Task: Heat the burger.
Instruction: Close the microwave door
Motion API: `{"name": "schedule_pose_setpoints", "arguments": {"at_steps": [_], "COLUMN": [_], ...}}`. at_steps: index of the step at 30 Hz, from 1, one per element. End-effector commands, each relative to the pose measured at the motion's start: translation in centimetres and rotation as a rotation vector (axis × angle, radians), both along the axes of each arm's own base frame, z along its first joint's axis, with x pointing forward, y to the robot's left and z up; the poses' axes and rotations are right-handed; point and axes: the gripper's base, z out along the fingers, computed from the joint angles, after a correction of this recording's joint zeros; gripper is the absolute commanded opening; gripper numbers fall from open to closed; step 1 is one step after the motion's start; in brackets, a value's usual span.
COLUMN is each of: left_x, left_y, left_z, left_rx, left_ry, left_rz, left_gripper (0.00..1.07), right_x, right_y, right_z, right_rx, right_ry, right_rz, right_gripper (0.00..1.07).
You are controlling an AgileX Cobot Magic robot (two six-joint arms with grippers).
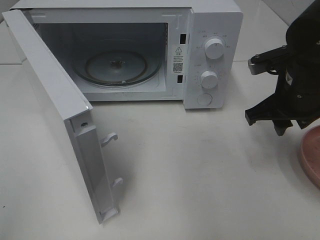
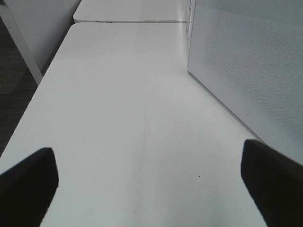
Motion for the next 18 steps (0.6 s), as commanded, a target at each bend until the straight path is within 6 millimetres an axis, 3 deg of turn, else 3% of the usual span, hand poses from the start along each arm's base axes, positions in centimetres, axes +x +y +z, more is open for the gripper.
{"name": "schedule_pose_setpoints", "arguments": {"at_steps": [1, 6, 7, 8, 9, 10, 12, 15, 18], "left_x": [-0.3, -0.3, -0.3, -0.3, -0.3, -0.3, -0.3, -0.3, -0.3], "left_y": [-0.1, -0.1, -0.1, -0.1, -0.1, -0.1, -0.1, -0.1, -0.1], "left_z": [0.1, 0.1, 0.1, 0.1, 0.1, 0.1, 0.1, 0.1, 0.1], "left_rx": [-0.001, -0.001, -0.001, -0.001, -0.001, -0.001, -0.001, -0.001, -0.001], "left_ry": [-0.032, -0.032, -0.032, -0.032, -0.032, -0.032, -0.032, -0.032, -0.032], "left_rz": [-0.002, -0.002, -0.002, -0.002, -0.002, -0.002, -0.002, -0.002, -0.002], "left_gripper": [1.02, 1.02, 1.02, 1.02, 1.02, 1.02, 1.02, 1.02, 1.02], "right_x": [-0.9, -1.8, -2.2, -2.2, -2.6, -2.6, -3.3, -4.1, -5.0], "right_y": [0.4, 0.7, 0.7, 0.7, 0.6, 0.6, 0.5, 0.3, 0.3], "right_z": [1.7, 3.2, 4.2, 4.2, 5.0, 5.0, 6.2, 7.3, 8.2], "right_rx": [0.079, 0.147, 0.167, 0.167, 0.178, 0.178, 0.196, 0.228, 0.265], "right_ry": [0.013, -0.001, -0.027, -0.027, -0.051, -0.051, -0.082, -0.110, -0.109], "right_rz": [0.094, 0.144, 0.164, 0.164, 0.182, 0.182, 0.182, 0.173, 0.167], "right_gripper": [0.45, 0.50, 0.58, 0.58, 0.70, 0.70, 0.88, 0.94, 0.92]}}
